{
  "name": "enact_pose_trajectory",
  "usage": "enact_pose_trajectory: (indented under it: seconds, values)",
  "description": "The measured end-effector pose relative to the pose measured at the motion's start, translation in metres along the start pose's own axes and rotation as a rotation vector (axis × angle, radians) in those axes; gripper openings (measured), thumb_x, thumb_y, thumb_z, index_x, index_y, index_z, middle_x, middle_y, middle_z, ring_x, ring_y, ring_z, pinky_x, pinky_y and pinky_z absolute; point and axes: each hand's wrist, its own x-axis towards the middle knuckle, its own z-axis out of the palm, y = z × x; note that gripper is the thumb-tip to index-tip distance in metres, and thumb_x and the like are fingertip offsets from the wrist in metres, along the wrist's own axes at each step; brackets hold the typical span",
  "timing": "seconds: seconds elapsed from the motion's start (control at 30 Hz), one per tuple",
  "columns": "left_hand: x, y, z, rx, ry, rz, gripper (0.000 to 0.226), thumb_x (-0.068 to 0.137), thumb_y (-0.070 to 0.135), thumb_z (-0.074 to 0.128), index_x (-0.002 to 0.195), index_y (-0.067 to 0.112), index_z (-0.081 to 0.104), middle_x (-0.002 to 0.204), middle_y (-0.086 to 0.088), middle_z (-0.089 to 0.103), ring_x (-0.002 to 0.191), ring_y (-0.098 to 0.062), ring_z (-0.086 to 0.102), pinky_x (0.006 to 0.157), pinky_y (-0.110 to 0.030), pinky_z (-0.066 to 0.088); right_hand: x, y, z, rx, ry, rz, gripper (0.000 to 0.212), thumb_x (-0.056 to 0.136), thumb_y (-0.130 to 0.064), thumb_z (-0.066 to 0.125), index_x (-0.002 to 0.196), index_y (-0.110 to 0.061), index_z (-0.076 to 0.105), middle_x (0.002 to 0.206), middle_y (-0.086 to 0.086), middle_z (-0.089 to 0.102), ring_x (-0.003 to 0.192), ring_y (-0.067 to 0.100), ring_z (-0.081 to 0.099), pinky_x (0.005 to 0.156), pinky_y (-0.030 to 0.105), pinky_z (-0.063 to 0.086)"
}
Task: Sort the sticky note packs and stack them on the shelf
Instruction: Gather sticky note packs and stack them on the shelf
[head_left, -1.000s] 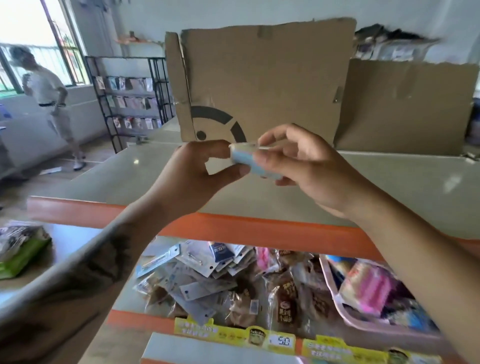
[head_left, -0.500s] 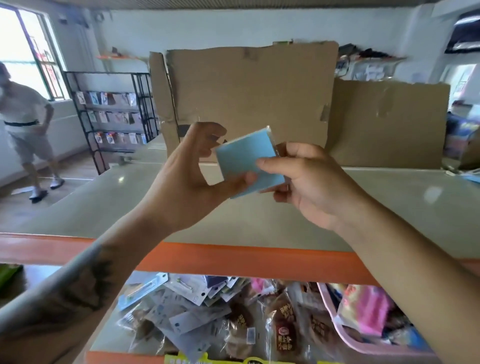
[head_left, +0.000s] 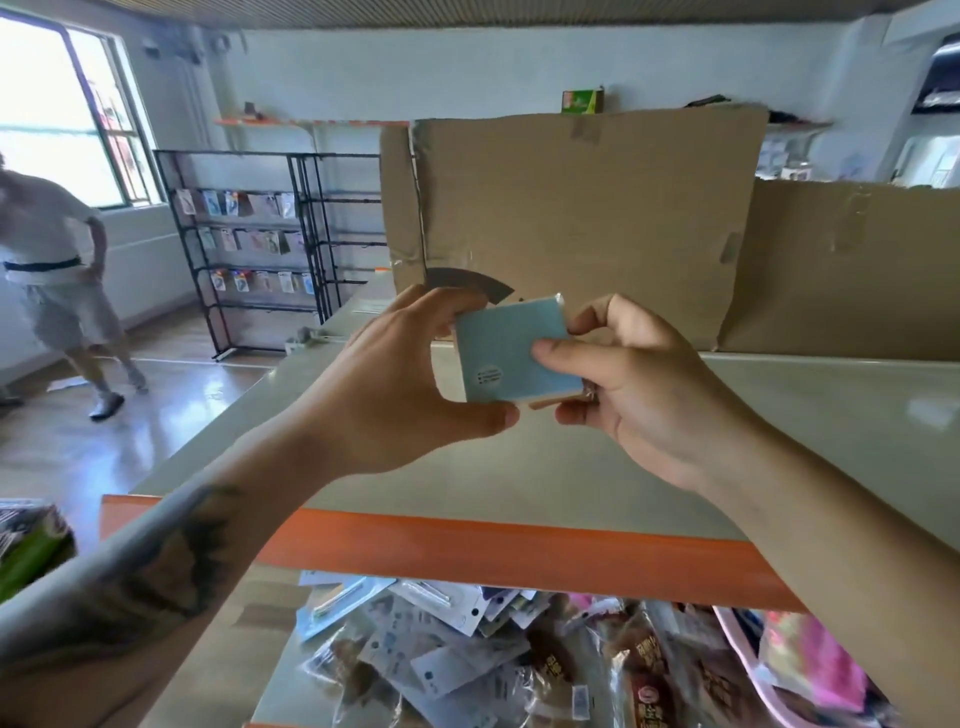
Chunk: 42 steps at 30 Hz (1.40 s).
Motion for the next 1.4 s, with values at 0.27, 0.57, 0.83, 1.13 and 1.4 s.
enact_pose_trajectory:
  seconds: [0.27,0.57,0.83,1.13,1.4]
  values:
    - [0.013,-0.100,-0.035,0.102,-0.186,-0.179,0.083,0.054,0.072,0.082,0.126,0.037,0.059,0.119,0.015,0.059,0.111,-0.008,0.054,0.089,-0.032,0.042,0.021,0.020,0.040,-0.779,-0.109,-0.114,0.054,0.093,-0.070,0.049,0.132,-0.035,0.036,0.124,-0.005,0.065,0.101,0.014,0.067,0.088,0.035,0.051]
    - [0.053,-0.196,-0.037,0.165,-0.419,-0.330,0.073,0.074,0.045,0.089,0.136,0.025,0.058,0.130,0.002,0.055,0.117,-0.022,0.052,0.099,-0.034,0.041,0.032,0.051,0.059,-1.260,-0.342,0.028,0.076,0.093,-0.082,0.024,0.158,-0.043,0.018,0.166,-0.008,0.028,0.150,0.021,0.026,0.117,0.047,0.019]
    - [0.046,-0.213,-0.033,0.311,-0.475,-0.352,0.089,0.082,0.070,0.067,0.156,0.039,0.030,0.163,0.003,0.034,0.147,-0.024,0.030,0.119,-0.045,0.026,0.031,0.058,0.063,-1.311,-0.344,0.047,0.076,0.091,-0.082,0.021,0.158,-0.045,0.021,0.169,-0.011,0.015,0.155,0.013,0.008,0.123,0.045,0.008]
    - [0.010,-0.196,-0.027,0.427,-0.500,-0.253,0.108,0.057,0.104,0.007,0.152,0.057,0.025,0.167,0.015,0.020,0.154,-0.013,0.013,0.123,-0.043,0.007,0.031,0.061,0.065,-1.331,-0.330,0.045,0.075,0.090,-0.082,0.021,0.155,-0.045,0.027,0.167,-0.012,0.017,0.153,0.013,0.008,0.122,0.045,0.010]
    - [0.014,-0.207,-0.031,0.456,-0.484,-0.327,0.092,0.074,0.098,0.022,0.152,0.049,0.032,0.165,0.013,0.027,0.151,-0.015,0.022,0.120,-0.046,0.014,0.031,0.064,0.065,-1.325,-0.308,0.040,0.079,0.086,-0.086,0.019,0.154,-0.046,0.028,0.167,-0.011,0.019,0.154,0.014,0.011,0.123,0.047,0.011]
